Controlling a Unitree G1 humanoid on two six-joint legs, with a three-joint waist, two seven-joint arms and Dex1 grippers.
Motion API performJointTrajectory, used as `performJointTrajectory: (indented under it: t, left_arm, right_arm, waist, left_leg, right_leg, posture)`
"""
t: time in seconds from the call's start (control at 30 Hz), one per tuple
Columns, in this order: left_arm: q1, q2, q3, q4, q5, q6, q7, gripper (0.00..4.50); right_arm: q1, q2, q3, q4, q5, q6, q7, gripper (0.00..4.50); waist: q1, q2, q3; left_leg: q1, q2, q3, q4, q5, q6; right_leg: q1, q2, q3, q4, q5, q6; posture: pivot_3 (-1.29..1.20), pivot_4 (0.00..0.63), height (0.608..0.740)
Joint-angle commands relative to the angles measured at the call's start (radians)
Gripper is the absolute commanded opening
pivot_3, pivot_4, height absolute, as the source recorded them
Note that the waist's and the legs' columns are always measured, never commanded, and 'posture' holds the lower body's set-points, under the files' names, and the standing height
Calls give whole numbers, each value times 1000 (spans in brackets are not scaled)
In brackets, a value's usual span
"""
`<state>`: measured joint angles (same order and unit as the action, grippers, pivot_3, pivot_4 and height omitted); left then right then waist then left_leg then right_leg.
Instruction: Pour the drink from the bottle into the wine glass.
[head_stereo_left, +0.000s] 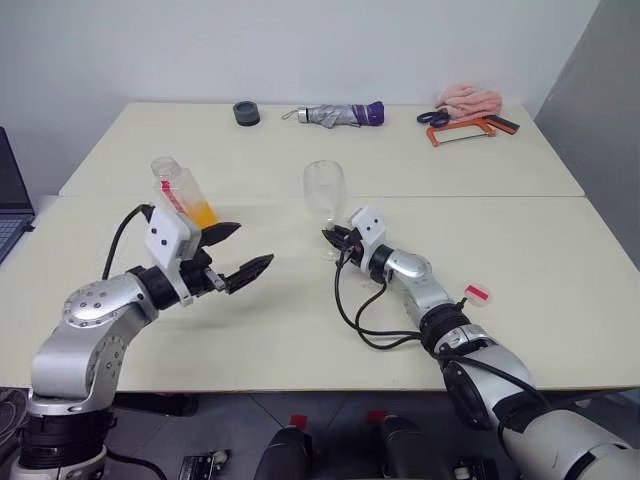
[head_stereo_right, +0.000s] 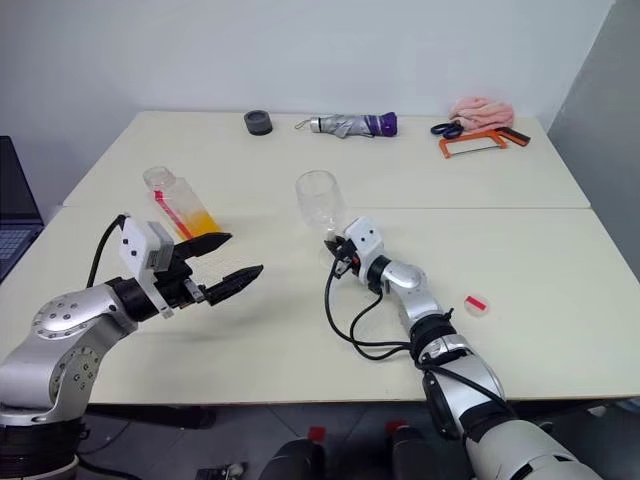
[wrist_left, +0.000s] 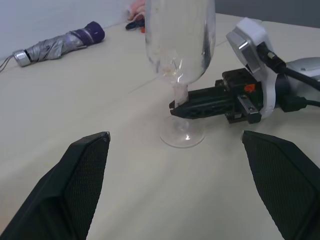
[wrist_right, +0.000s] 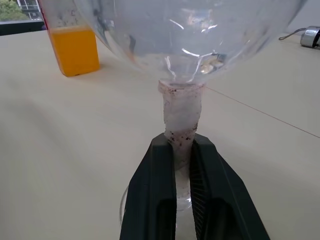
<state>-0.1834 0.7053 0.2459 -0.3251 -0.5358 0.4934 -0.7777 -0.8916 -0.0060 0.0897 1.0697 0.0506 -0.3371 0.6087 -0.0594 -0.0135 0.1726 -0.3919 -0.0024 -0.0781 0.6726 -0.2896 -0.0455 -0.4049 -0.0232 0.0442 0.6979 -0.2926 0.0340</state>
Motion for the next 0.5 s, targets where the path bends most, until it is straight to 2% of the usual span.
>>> performJointTrajectory:
  t: [0.03, 0.33, 0.37, 0.5]
  left_arm:
    - [-26, 18, 19, -42, -18, 0, -1, 4500]
    - [-81, -11, -13, -39, -16, -1, 14, 4500]
    - [-86, -13, -14, -36, -15, -2, 15, 4500]
    - [-90, -20, -10, -33, -13, -4, 18, 4500]
  right_arm:
    - [-23, 2, -22, -13, 7, -26, 13, 1076]
    - [2, 4, -22, -47, 6, -12, 42, 4283]
    - [7, 2, -21, -53, 5, -11, 46, 4457]
    - [27, -11, -15, -74, -2, -7, 57, 4457]
  waist:
    - [0, 0, 0]
    - [0, 0, 0]
    - [0, 0, 0]
    - [0, 0, 0]
  left_leg:
    - [0, 0, 0, 0, 0, 0]
    - [0, 0, 0, 0, 0, 0]
    - [0, 0, 0, 0, 0, 0]
    - [0, 0, 0, -1, 0, 0]
  right_leg:
    - [0, 0, 0, 0, 0, 0]
    - [0, 0, 0, 0, 0, 0]
    - [0, 0, 0, 0, 0, 0]
    - [0, 0, 0, 0, 0, 0]
  posture:
    - [0, 150, 740]
    - [0, 150, 740]
    - [0, 150, 740]
    - [0, 150, 740]
